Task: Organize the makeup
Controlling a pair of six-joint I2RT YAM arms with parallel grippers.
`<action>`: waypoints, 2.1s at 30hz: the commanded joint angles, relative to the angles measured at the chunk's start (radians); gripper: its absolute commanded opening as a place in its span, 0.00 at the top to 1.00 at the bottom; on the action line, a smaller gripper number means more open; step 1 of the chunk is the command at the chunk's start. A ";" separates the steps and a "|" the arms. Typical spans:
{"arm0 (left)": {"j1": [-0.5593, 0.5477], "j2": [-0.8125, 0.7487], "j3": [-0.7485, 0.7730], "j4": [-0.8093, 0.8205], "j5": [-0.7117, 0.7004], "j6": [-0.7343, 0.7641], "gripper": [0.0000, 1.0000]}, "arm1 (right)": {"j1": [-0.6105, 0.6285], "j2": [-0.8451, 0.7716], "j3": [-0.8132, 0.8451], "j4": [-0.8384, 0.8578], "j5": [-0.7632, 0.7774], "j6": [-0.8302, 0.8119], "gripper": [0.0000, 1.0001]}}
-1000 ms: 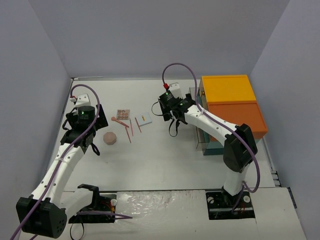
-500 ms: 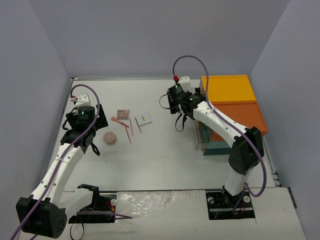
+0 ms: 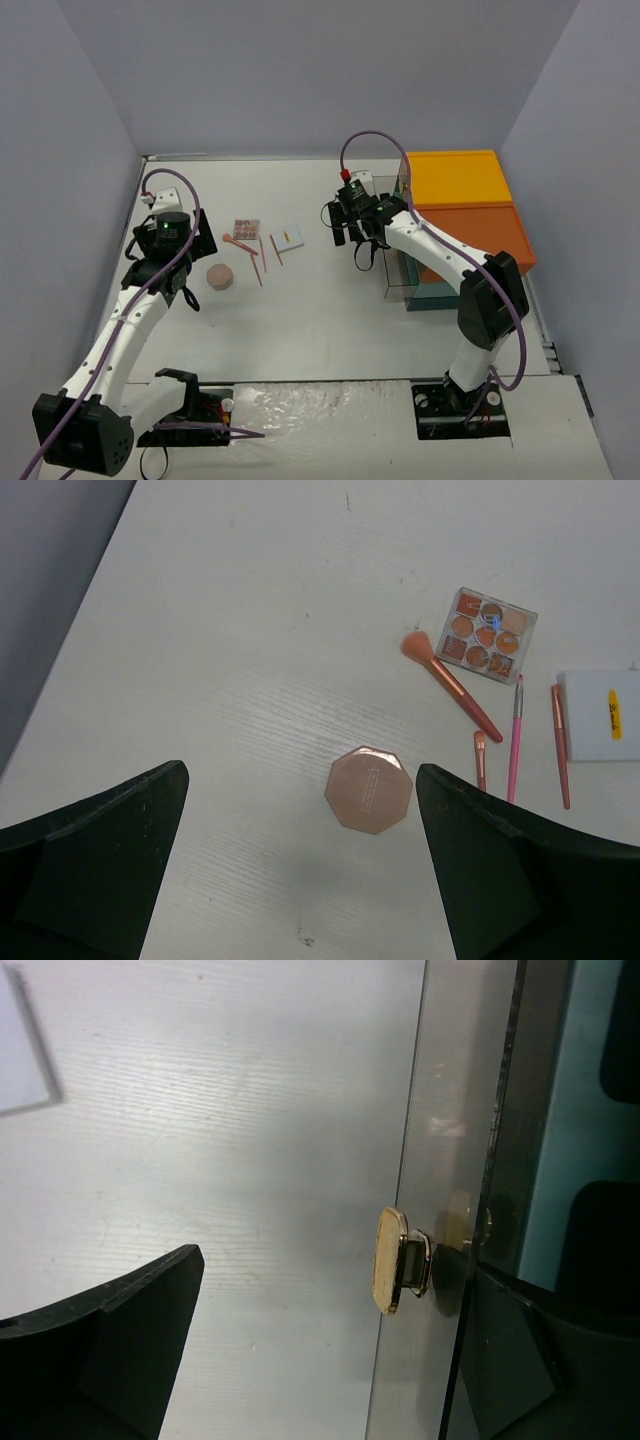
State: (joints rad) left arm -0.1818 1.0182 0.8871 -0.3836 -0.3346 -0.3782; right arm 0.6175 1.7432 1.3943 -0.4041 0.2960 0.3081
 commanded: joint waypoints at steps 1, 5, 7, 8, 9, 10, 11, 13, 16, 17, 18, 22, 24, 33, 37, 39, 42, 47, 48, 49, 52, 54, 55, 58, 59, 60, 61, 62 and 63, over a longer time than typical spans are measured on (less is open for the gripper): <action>0.007 0.017 0.027 0.057 0.023 0.010 0.03 | 0.049 -0.043 0.074 0.046 -0.034 -0.011 0.02; 0.007 0.048 0.040 0.038 0.067 0.007 0.03 | 0.057 -0.060 0.083 0.044 -0.007 -0.017 0.02; 0.005 0.067 0.063 0.015 0.099 -0.017 0.03 | 0.056 -0.078 0.090 0.041 0.028 -0.024 0.02; 0.004 0.078 0.064 -0.002 0.114 -0.031 0.03 | 0.056 -0.090 0.093 0.036 0.039 -0.027 0.02; -0.002 0.088 0.093 -0.020 0.129 -0.045 0.03 | 0.056 -0.104 0.099 0.030 0.048 -0.032 0.02; -0.013 0.105 0.117 -0.044 0.143 -0.062 0.03 | 0.056 -0.131 0.108 0.027 0.058 -0.039 0.02; -0.026 0.123 0.141 -0.070 0.157 -0.080 0.04 | 0.056 -0.160 0.118 0.024 0.067 -0.047 0.01; -0.056 0.167 0.180 -0.127 0.135 -0.132 0.04 | 0.056 -0.200 0.135 0.024 0.075 -0.066 0.01; -0.115 0.246 0.250 -0.178 0.115 -0.198 0.07 | 0.056 -0.264 0.147 0.024 0.107 -0.088 0.01; -0.133 0.272 0.269 -0.190 0.103 -0.223 0.08 | 0.052 -0.281 0.147 0.024 0.116 -0.093 0.01; -0.149 0.300 0.288 -0.202 0.092 -0.250 0.10 | 0.048 -0.298 0.147 0.025 0.124 -0.098 0.00; -0.164 0.436 0.382 -0.255 0.075 -0.379 0.20 | 0.035 -0.372 0.121 0.026 0.150 -0.110 0.00; -0.159 0.506 0.426 -0.267 0.071 -0.437 0.29 | 0.030 -0.398 0.091 0.027 0.157 -0.112 0.00; -0.093 0.746 0.518 -0.214 0.155 -0.586 0.53 | 0.004 -0.518 -0.025 0.041 0.148 -0.140 0.00; -0.077 0.820 0.532 -0.180 0.159 -0.602 0.58 | 0.001 -0.564 -0.055 0.061 0.130 -0.157 0.00; -0.072 0.834 0.537 -0.173 0.161 -0.607 0.58 | 0.001 -0.573 -0.063 0.067 0.123 -0.161 0.00; -0.056 0.873 0.558 -0.173 0.175 -0.620 0.59 | -0.001 -0.587 -0.088 0.074 0.114 -0.172 0.00; -0.037 0.908 0.563 -0.139 0.174 -0.616 0.61 | -0.002 -0.593 -0.114 0.074 0.102 -0.184 0.00; -0.033 0.916 0.564 -0.136 0.182 -0.616 0.62 | -0.002 -0.593 -0.117 0.073 0.098 -0.186 0.00; -0.028 0.925 0.563 -0.135 0.193 -0.618 0.62 | -0.002 -0.592 -0.119 0.073 0.095 -0.186 0.00; -0.018 0.942 0.554 -0.132 0.210 -0.627 0.63 | -0.002 -0.593 -0.121 0.073 0.089 -0.187 0.00; -0.015 0.953 0.542 -0.131 0.218 -0.639 0.67 | -0.002 -0.589 -0.118 0.074 0.090 -0.190 0.00; -0.013 0.957 0.536 -0.130 0.222 -0.645 0.69 | -0.002 -0.586 -0.117 0.074 0.091 -0.192 0.00; -0.014 0.948 0.524 -0.142 0.231 -0.653 0.83 | -0.002 -0.583 -0.112 0.073 0.090 -0.195 0.00; -0.014 0.939 0.522 -0.149 0.232 -0.654 0.90 | -0.003 -0.581 -0.109 0.073 0.088 -0.196 0.00; -0.013 0.932 0.521 -0.152 0.232 -0.652 0.96 | -0.004 -0.579 -0.107 0.074 0.087 -0.198 0.00; -0.014 0.910 0.519 -0.157 0.230 -0.648 0.98 | -0.004 -0.578 -0.107 0.074 0.087 -0.198 0.00; -0.014 0.888 0.518 -0.161 0.229 -0.643 1.00 | -0.004 -0.577 -0.107 0.074 0.086 -0.198 0.00; -0.013 0.864 0.519 -0.162 0.227 -0.634 1.00 | -0.004 -0.576 -0.107 0.074 0.085 -0.198 0.00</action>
State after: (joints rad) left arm -0.1989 1.9810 1.4061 -0.5254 -0.1091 -1.0115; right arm 0.6205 1.1610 1.2694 -0.3855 0.3836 0.1258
